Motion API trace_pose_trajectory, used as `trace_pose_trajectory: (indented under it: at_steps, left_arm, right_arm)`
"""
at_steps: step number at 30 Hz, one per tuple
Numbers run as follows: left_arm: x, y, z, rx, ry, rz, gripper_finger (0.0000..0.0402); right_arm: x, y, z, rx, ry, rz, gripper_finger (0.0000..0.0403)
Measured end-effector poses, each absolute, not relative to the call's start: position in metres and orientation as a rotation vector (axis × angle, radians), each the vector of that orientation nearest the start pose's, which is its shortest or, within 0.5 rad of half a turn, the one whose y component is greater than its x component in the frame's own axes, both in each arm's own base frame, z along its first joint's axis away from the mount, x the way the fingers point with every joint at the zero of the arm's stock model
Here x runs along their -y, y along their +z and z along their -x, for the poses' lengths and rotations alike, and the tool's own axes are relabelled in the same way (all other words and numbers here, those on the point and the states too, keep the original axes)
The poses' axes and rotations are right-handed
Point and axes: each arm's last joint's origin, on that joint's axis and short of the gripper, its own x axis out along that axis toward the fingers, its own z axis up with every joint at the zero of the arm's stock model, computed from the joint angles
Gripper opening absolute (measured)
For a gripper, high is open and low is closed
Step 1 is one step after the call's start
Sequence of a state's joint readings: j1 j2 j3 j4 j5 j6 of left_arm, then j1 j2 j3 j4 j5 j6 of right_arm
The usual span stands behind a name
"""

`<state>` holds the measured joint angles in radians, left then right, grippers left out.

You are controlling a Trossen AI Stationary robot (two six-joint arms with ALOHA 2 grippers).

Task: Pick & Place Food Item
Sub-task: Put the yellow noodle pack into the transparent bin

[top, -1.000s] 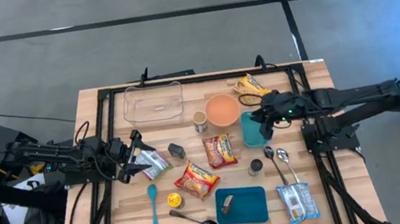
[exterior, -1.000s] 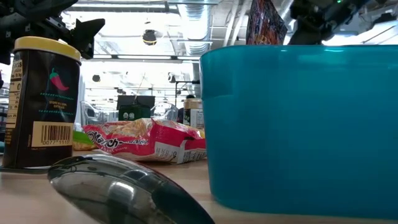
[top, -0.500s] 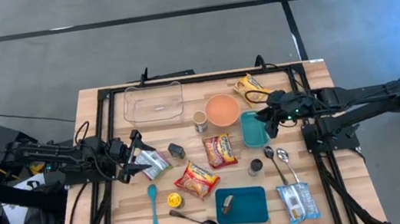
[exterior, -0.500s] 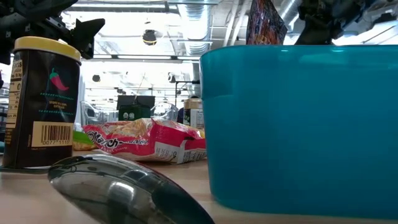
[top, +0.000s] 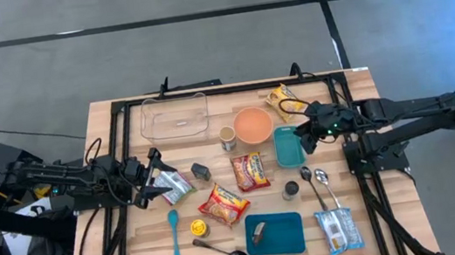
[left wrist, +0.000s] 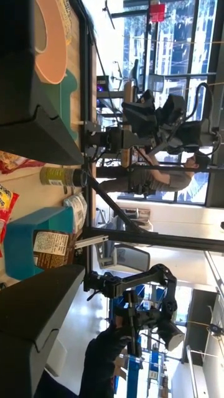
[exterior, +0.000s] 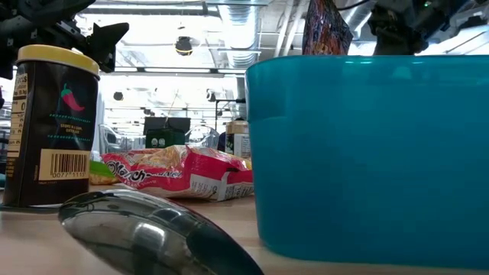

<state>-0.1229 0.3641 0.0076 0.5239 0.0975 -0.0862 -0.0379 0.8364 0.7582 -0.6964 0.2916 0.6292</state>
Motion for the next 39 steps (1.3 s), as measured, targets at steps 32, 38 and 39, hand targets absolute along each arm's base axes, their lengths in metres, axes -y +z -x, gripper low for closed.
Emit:
trace_pose_trajectory:
  at_steps: [32, 38, 39]
  left_arm:
    - [0.017, 0.184, -0.118, 0.158, -0.227, 0.088, 0.0271]
    - [0.017, 0.184, -0.118, 0.158, -0.227, 0.088, 0.0271]
    - [0.017, 0.184, -0.118, 0.158, -0.227, 0.088, 0.0271]
  right_arm:
    - [0.012, 0.267, -0.155, -0.710, -0.566, -0.702, 0.0087]
    - [0.002, 0.258, -0.157, -0.797, -0.606, -0.729, 0.0087]
    - [0.000, 0.256, -0.158, -0.804, -0.620, -0.741, 0.0087]
